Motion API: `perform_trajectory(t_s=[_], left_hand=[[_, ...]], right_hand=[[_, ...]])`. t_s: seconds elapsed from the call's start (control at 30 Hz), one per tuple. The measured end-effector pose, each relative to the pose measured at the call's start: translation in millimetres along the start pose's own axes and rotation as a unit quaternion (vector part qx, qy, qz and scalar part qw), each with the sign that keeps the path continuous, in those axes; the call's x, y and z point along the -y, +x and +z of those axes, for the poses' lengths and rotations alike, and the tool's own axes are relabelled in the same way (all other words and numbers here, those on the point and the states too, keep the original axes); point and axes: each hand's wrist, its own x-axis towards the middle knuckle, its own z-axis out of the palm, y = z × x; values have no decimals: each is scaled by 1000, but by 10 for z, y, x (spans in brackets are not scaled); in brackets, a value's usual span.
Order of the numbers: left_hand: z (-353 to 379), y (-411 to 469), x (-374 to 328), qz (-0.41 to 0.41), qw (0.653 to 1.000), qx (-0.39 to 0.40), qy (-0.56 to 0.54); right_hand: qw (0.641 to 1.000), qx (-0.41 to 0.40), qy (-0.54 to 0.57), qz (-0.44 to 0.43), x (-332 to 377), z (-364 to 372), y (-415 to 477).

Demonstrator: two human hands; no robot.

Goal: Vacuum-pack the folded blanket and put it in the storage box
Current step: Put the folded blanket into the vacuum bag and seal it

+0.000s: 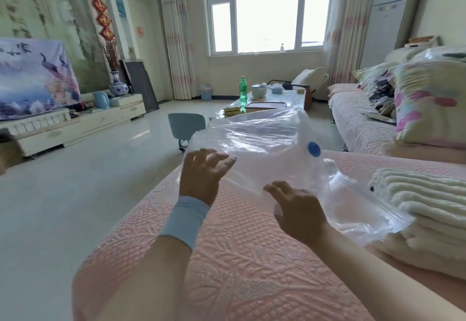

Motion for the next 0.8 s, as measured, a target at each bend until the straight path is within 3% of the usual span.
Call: perform_trajectory(t_s=[0.03, 0.07, 0.1, 0.17, 0.2, 0.23, 0.27, 0.3, 0.4, 0.47, 0.53, 0.57, 0.63, 0.7, 0.8], left_hand=[[-53, -47, -19, 17, 998, 62, -1], [-81, -84, -39, 20, 983, 180, -2], [-89, -133, -40, -5, 942, 335, 4], [-120, -211, -55, -121, 801, 586, -5], [-125, -267, -57, -160, 736, 658, -10], [-131, -311, -64, -175, 697, 695, -9], [-124, -331, -76, -180, 676, 714, 0], [-113, -339, -75, -188, 678, 710, 19], [-34, -234, -136, -230, 730, 640, 67], [13, -53, -336, -189, 779, 591, 89], [106, 54, -625, -176, 807, 562, 42], [163, 60, -755, -191, 802, 566, -18], [278, 4, -982, -205, 757, 605, -140], [374, -91, -1090, -196, 715, 642, -197], [503, -259, -1005, -209, 676, 681, -190]], right_hand=[[997, 71, -27, 3, 50, 30, -3], [988, 146, -49, -5, 76, 79, -17], [974, 222, -46, -13, 82, 121, -49], [942, 333, 33, -1, 39, 151, -122], [933, 351, 84, 10, 5, 150, -153], [928, 352, 120, 17, -33, 135, -177], [928, 347, 132, 20, -68, 118, -189], [934, 336, 118, 27, -93, 112, -186], [941, 300, 49, 152, -143, 113, -104], [901, 326, 29, 286, -170, 133, -81], [857, 395, 20, 330, -194, 158, -145], [846, 428, 21, 319, -197, 170, -186], [839, 455, 65, 290, -172, 200, -235], [846, 426, 151, 283, -132, 205, -217], [854, 336, 270, 292, -141, 150, -151]])
